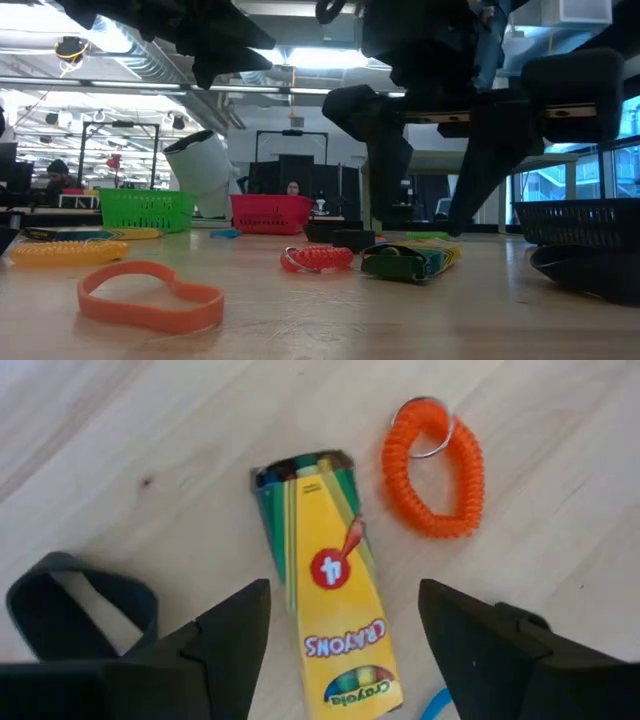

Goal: Pick & Place Office Desk Supplies
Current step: Put the crayons box into the red basket

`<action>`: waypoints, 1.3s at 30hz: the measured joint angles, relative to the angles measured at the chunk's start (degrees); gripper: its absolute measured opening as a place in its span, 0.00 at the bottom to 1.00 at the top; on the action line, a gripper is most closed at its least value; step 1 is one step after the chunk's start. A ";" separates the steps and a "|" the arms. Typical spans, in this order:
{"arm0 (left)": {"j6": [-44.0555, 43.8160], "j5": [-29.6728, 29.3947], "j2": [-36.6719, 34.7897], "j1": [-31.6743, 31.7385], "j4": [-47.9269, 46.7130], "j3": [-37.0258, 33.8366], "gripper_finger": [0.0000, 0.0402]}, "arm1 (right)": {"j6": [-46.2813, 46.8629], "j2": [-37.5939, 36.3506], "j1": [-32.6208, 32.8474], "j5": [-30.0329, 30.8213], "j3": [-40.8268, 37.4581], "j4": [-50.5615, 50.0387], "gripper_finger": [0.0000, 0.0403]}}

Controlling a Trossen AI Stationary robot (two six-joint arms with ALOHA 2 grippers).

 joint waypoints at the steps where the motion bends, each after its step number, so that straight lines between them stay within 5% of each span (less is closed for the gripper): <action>1: 0.00 0.06 0.00 0.00 -0.06 0.00 0.42 | 0.15 0.00 -0.15 0.00 0.00 0.34 0.64; 39: 0.08 1.81 -0.04 0.00 -0.57 0.04 0.42 | 2.26 3.69 -1.42 -4.89 -0.02 0.44 0.62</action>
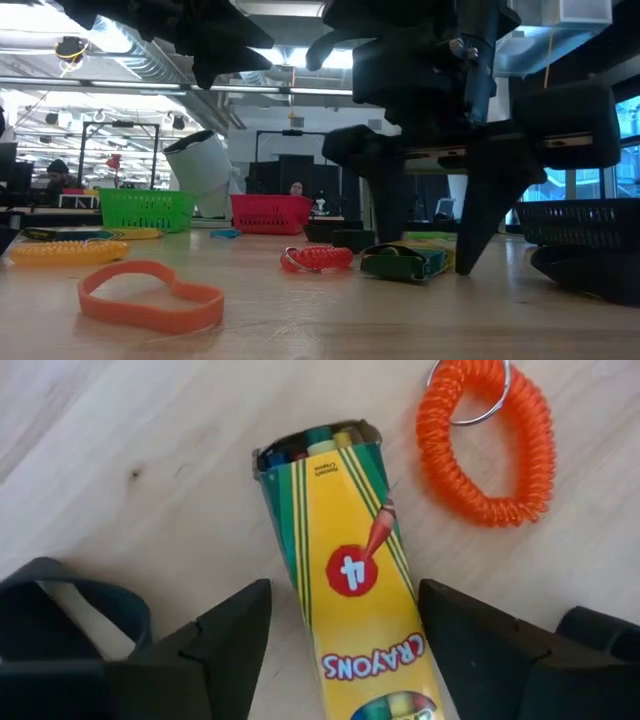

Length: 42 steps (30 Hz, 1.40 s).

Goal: Pick & Place Office Desk Supplies
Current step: Put the crayons box into the red basket

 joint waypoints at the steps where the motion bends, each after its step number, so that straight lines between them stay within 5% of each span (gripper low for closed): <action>1: -0.04 0.00 0.00 0.00 0.00 0.00 0.42 | 0.42 0.02 0.00 -0.03 0.00 0.01 0.60; 15: -0.08 -0.02 0.00 0.00 -0.14 0.00 0.42 | 2.92 -0.17 0.00 0.00 0.31 0.05 0.15; 42: -1.58 5.32 0.00 0.02 -0.16 0.00 0.42 | 9.38 -5.32 0.00 -1.10 -0.15 -4.03 0.13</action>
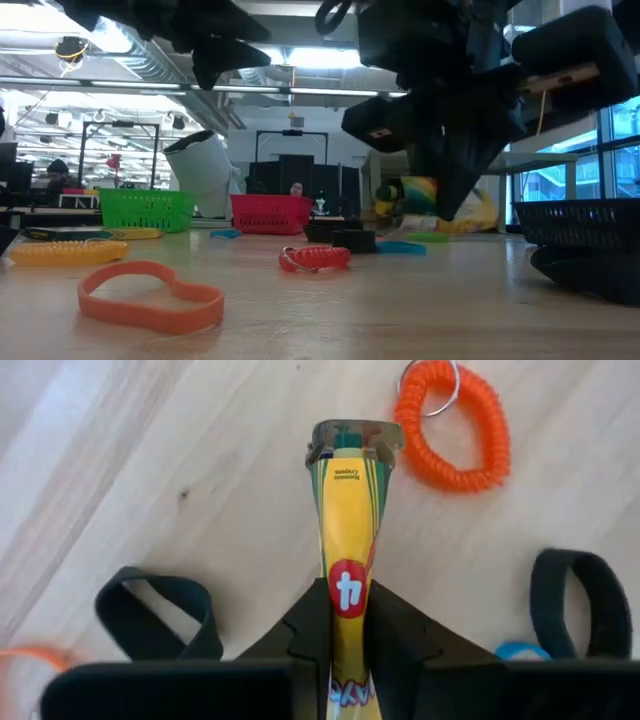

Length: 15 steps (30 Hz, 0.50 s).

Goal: Pick & Place Office Desk Supplies
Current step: Put the crayons box into the red basket

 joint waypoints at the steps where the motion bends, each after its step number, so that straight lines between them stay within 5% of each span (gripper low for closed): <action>1: -0.73 1.09 0.00 0.00 -0.01 0.00 0.42 | 0.27 -0.44 0.00 0.01 0.00 -0.23 0.13; 15: -22.39 13.52 5.24 1.69 0.99 0.38 0.55 | -3.10 -4.27 0.00 5.61 1.78 -2.09 0.13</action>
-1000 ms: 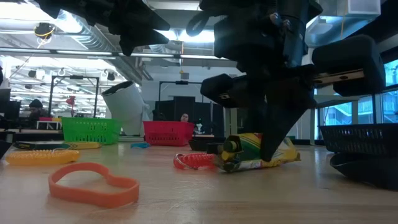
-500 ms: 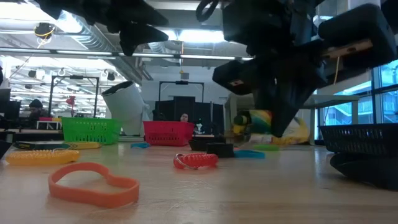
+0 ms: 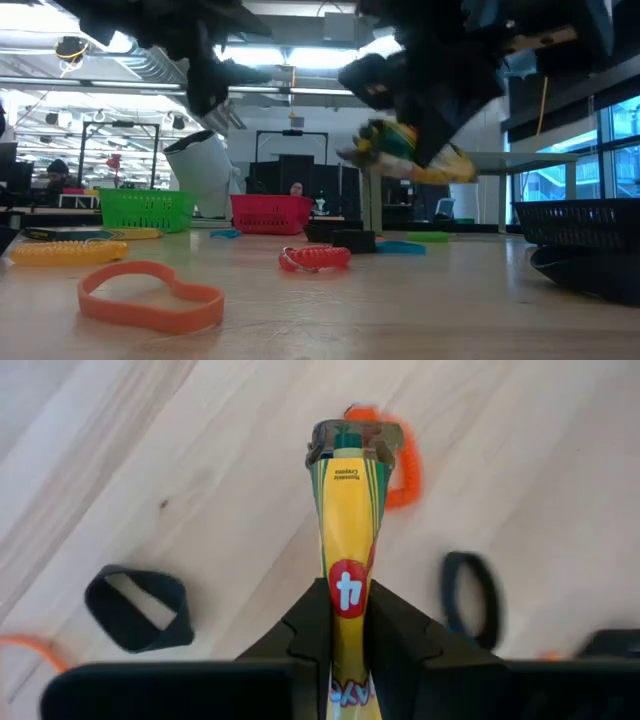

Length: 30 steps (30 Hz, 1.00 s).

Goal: Pick & Place Office Desk Supplies
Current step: Put the crayons box into the red basket

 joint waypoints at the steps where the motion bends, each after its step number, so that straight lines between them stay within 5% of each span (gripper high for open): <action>1: -1.18 0.92 1.02 0.01 0.15 0.12 0.56 | -0.72 -0.06 0.00 0.58 0.77 -0.48 0.13; 14: -15.96 14.35 17.06 -2.24 13.25 6.45 0.58 | -6.51 -0.11 -0.11 7.06 9.24 -5.56 0.13; 30: -16.64 17.69 24.71 -1.45 12.79 10.65 0.58 | -5.81 -0.11 1.94 9.90 10.76 -7.62 0.13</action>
